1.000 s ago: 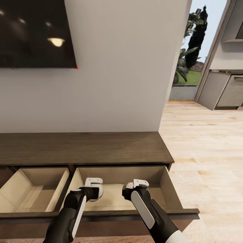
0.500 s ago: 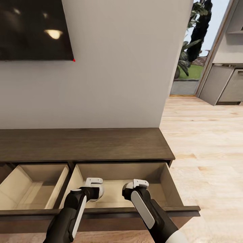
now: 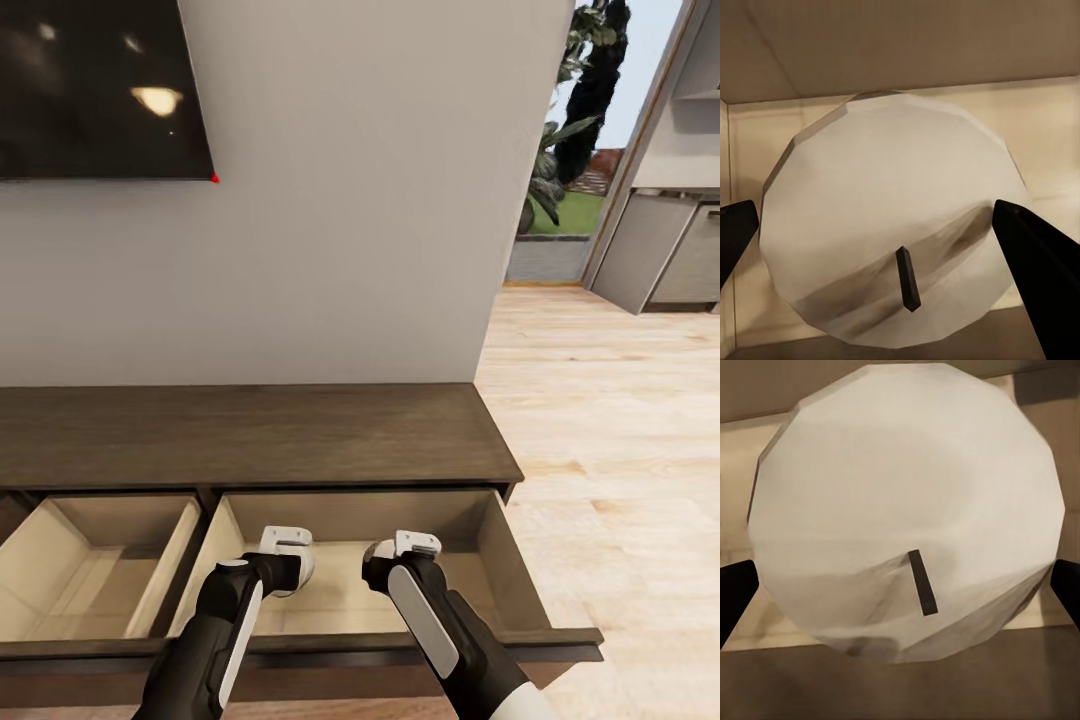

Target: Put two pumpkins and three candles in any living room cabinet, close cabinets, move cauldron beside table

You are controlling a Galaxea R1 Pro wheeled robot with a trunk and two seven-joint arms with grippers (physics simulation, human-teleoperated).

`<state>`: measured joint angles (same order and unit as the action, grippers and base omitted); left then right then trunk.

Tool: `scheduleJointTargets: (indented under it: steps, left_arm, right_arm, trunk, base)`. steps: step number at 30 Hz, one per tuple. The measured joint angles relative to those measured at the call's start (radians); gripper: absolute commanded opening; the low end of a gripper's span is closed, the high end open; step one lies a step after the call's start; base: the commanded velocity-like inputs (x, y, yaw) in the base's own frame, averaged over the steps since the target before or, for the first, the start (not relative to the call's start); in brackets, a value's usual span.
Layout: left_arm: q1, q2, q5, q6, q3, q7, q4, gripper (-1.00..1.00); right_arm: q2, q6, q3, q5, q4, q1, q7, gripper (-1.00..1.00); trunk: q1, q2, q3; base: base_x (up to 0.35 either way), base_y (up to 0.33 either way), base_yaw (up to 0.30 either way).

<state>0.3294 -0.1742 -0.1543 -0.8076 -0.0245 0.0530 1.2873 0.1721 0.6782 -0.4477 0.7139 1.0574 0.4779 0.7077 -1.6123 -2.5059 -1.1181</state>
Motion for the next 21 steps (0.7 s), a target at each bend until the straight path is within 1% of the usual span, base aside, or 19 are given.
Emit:
scheduleJointTargets:
  steps: [2,13,17,19,20,21]
  left_arm:
    - [0.0,0.0,0.0,0.0,0.0,0.0,0.0,-1.0]
    - [0.0,0.0,0.0,-0.001,0.0,-0.001,0.0,-1.0]
    - [0.0,0.0,0.0,-0.001,0.0,0.0,0.0,-1.0]
    - [0.0,0.0,0.0,0.0,0.0,0.0,0.0,-1.0]
    - [0.0,0.0,0.0,0.0,0.0,0.001,0.0,-1.0]
    - [0.0,0.0,0.0,0.0,0.0,0.0,0.0,-1.0]
  right_arm:
    - [0.0,0.0,0.0,0.0,0.0,0.0,0.0,-1.0]
    - [0.001,0.001,0.002,0.0,-0.006,0.001,0.0,-1.0]
    - [0.002,-0.001,0.002,-0.001,-0.005,0.004,0.0,-1.0]
    - [0.001,-0.001,0.003,-0.005,-0.011,0.03,0.0,-1.0]
    - [0.001,-0.006,0.004,-0.002,-0.035,0.046,0.0,-1.0]
    - [0.001,-0.028,0.005,-0.005,-0.076,0.065,0.001,-1.0]
  trunk:
    - [0.0,0.0,0.0]
    - [-0.005,-0.002,-0.042]
    - [-0.005,-0.003,-0.043]
    - [-0.005,-0.003,-0.042]
    - [-0.005,-0.003,-0.043]
    - [-0.005,-0.003,-0.043]
  base:
    - [0.006,0.0,0.0]
    - [0.0,0.0,0.0]
    - [0.0,0.0,0.0]
    - [0.0,0.0,0.0]
    - [0.0,0.0,0.0]
    - [0.0,0.0,0.0]
